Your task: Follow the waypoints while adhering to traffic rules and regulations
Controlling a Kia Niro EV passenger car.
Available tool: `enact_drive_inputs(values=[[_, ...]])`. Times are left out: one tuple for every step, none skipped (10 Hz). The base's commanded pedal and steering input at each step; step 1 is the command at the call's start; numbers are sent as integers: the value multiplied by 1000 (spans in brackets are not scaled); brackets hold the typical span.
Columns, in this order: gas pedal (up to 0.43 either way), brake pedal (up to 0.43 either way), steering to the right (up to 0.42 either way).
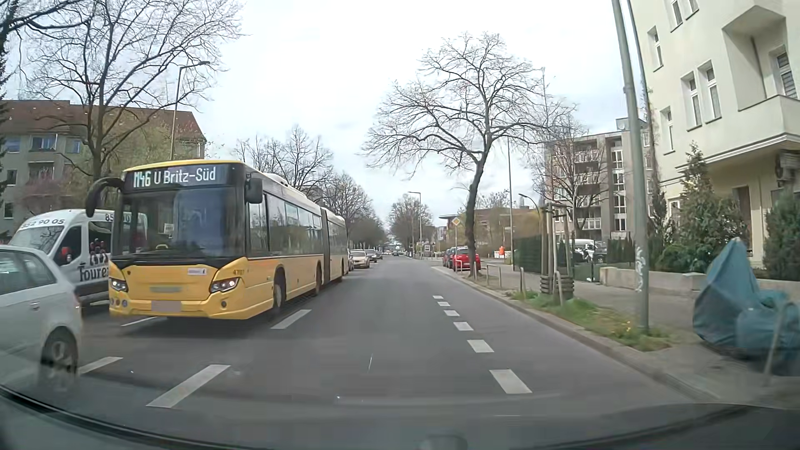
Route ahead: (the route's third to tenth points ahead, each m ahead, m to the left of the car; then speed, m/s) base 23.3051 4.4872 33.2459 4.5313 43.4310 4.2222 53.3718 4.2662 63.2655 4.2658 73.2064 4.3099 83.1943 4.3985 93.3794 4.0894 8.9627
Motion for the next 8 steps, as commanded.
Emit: enact_drive_inputs(values=[[28,0,-1],[28,0,-1],[28,0,-1],[28,0,-1],[28,0,-1],[28,0,-1],[28,0,-1],[28,0,-1]])
